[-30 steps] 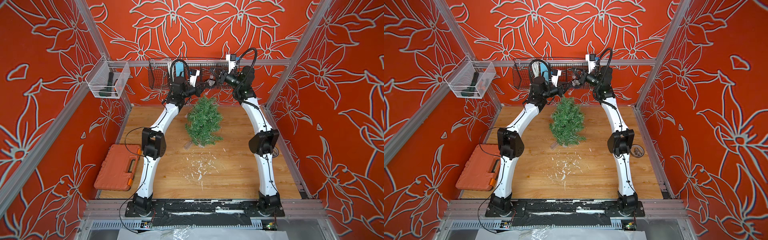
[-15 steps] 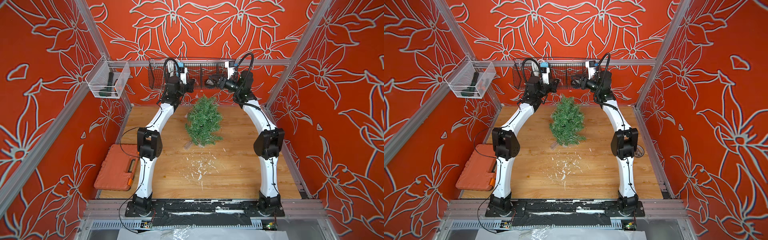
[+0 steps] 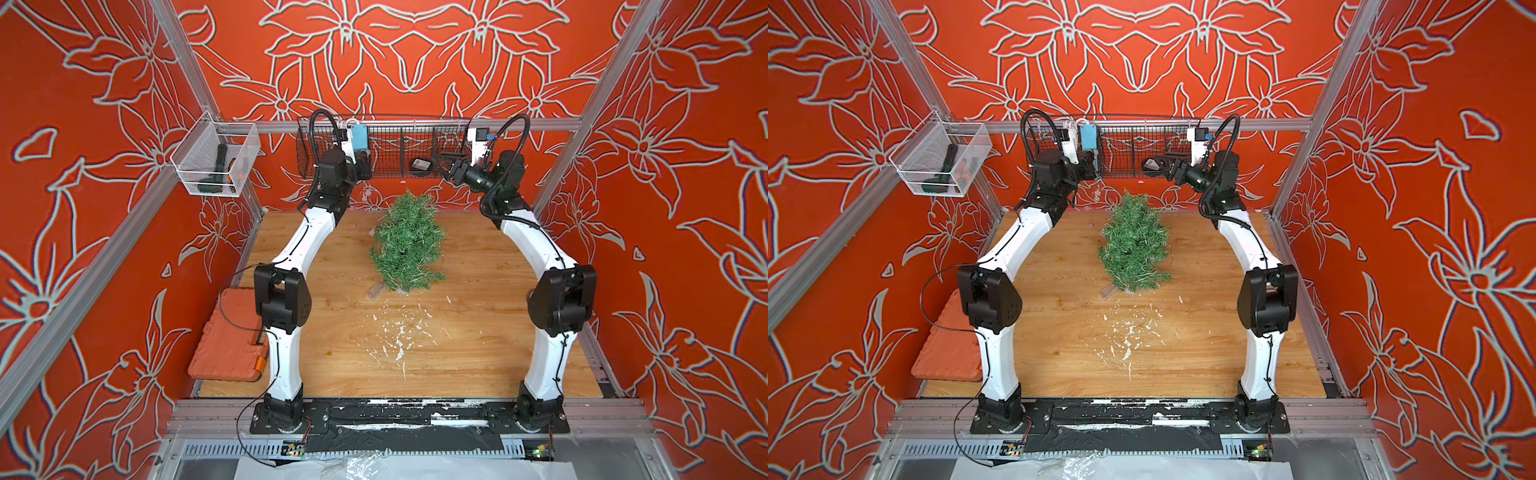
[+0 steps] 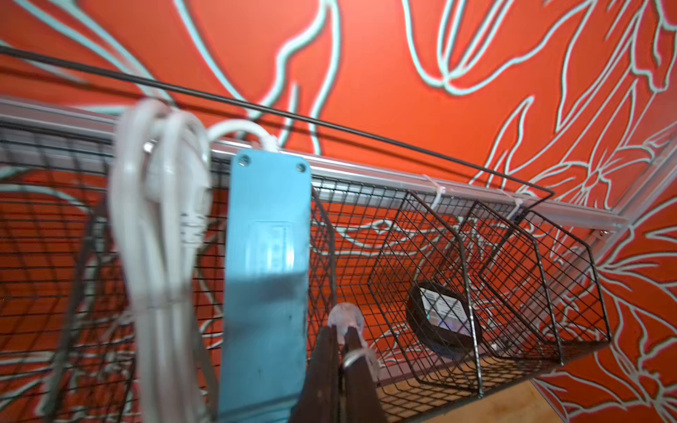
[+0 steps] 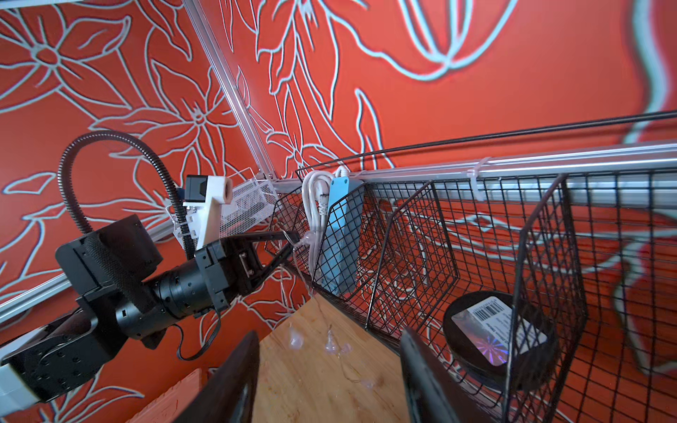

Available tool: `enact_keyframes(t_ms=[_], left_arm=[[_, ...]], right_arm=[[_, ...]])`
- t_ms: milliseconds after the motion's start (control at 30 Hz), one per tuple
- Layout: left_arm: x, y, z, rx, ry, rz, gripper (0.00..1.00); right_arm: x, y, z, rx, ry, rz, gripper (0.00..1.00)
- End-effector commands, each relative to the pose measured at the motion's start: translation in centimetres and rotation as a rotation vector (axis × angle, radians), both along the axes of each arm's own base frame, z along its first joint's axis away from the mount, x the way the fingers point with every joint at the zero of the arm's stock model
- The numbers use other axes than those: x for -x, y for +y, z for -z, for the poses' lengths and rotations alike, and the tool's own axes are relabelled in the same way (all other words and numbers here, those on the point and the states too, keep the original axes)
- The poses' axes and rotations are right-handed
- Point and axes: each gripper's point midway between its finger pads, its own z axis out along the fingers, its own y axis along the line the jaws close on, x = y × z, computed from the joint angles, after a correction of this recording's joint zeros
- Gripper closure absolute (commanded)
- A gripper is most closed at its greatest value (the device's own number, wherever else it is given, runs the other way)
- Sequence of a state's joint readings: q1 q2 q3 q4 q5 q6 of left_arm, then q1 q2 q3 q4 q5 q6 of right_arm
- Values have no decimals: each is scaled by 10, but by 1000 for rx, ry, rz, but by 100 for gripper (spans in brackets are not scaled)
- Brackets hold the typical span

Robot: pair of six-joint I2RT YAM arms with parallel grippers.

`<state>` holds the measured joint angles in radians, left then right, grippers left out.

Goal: Remove string lights from the small christmas tree
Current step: Remove the light string from the Christmas tree.

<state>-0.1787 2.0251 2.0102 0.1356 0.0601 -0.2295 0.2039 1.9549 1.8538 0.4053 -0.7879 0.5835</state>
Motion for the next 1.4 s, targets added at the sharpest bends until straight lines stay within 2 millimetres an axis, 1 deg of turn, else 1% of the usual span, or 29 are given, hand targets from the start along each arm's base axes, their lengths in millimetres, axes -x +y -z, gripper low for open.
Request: enact_keyframes(t_ms=[0,67,233,300,433,567,600,733,867,1000,1067,1133,1267,1367], left_arm=[[20,43,-35,32,-64,-112,100],[29,53,-37,39,-69,-127,100],[55,68,-43,37,-80,-183,100],[66,77,-48,41,-87,-218,100],[91,104,-56,59,-89,-286,100],[114,132,-53,106,-66,-336,100],[119,135,-53,113,-69,-341,100],[141,141,-50,127,-70,-347,100],[165,142,-60,135,-91,-351,100],[192,145,-74,130,-116,-366,100],[204,145,-80,133,-133,-364,100],[218,143,-88,142,-151,-354,100],[240,138,-102,157,-176,-316,100],[256,135,-112,167,-198,-298,100]], right_arm=[[17,-12,-30,-19,-96,44,39],[22,-13,-32,-18,-92,43,39],[34,-19,-34,-35,-83,64,39],[40,-22,-34,-38,-78,74,39],[53,-28,-32,-29,-65,100,39],[71,-31,-31,-28,-57,109,39],[74,-31,-30,-26,-53,110,39],[91,-34,-31,-13,-47,116,39],[112,-34,-31,0,-44,119,39],[131,-30,-26,20,-30,110,39],[142,-27,-22,29,-28,100,39],[156,-19,-15,57,-25,85,39],[183,-5,-5,94,-29,44,38],[204,6,7,127,-28,8,38]])
